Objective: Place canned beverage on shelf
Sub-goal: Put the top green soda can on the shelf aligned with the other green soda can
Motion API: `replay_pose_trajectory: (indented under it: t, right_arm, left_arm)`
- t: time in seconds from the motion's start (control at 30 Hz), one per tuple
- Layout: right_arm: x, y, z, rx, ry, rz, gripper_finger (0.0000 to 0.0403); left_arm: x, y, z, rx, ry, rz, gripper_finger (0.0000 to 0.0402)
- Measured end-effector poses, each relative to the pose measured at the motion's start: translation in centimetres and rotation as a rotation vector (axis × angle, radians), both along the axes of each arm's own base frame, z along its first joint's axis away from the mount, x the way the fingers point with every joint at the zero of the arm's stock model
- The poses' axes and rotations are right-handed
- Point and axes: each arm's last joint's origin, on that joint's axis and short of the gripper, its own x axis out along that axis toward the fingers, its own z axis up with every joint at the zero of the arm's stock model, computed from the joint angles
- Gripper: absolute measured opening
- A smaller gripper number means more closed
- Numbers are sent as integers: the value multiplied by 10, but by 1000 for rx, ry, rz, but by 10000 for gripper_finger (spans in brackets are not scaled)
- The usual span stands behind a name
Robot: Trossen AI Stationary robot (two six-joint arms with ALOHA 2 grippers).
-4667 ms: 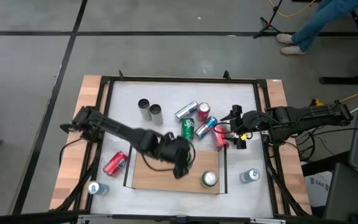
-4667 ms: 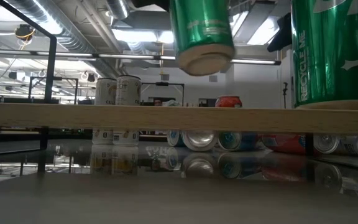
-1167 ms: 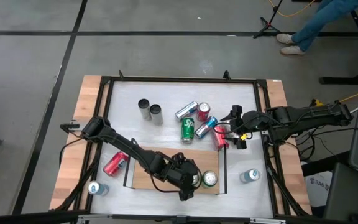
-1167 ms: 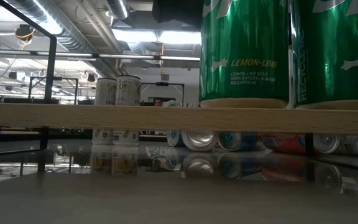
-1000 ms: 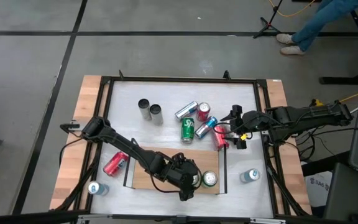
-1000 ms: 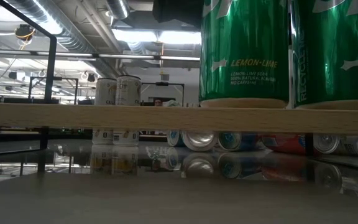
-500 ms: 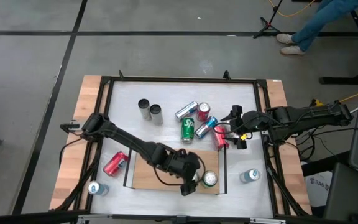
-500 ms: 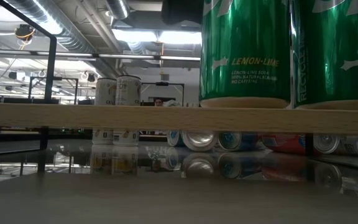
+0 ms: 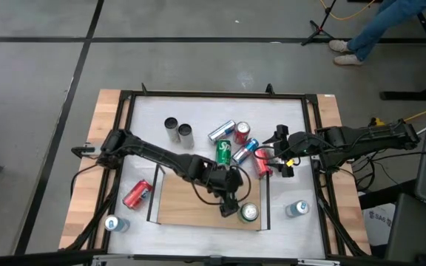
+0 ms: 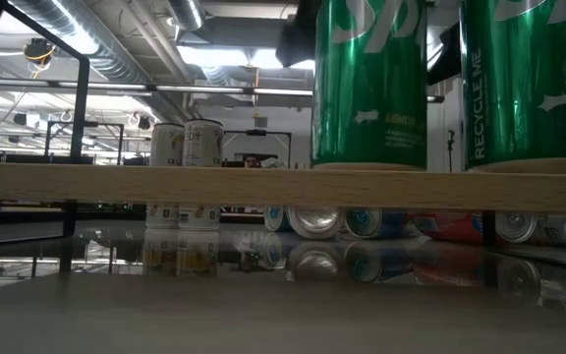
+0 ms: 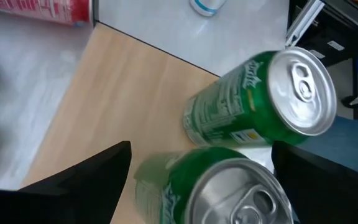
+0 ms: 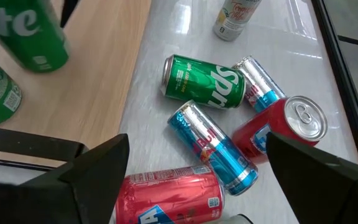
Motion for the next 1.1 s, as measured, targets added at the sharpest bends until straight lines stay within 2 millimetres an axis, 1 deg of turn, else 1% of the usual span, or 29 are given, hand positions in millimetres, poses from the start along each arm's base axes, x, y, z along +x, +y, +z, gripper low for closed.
replay_pose_trajectory:
  t: [0.1, 0.33, 0.5, 0.63, 0.77, 0.9, 1.0, 1.1]
  right_arm:
    - [0, 0, 0, 0, 0, 0, 367]
    - [0, 0, 0, 0, -1, 0, 367]
    - [0, 0, 0, 0, -1, 0, 367]
    - [0, 0, 0, 0, -1, 0, 367]
    - [0, 0, 0, 0, 0, -1, 367]
    - [0, 0, 0, 0, 0, 0, 367]
    - [0, 0, 0, 0, 0, -1, 367]
    - [0, 0, 0, 0, -1, 0, 367]
  left_arm:
    - [1, 1, 0, -12, 0, -15, 377]
    - [1, -10, 3, -39, -41, -53, 377]
    - [3, -8, 14, -55, -108, -49, 377]
    - [-1, -4, 23, -58, -122, -42, 377]
    - [-12, 6, 34, 5, -94, 17, 377]
    - [-28, 18, 43, 118, -25, 100, 377]
    - [-41, 24, 46, 236, 43, 167, 377]
    - [-50, 27, 40, 330, 136, 210, 377]
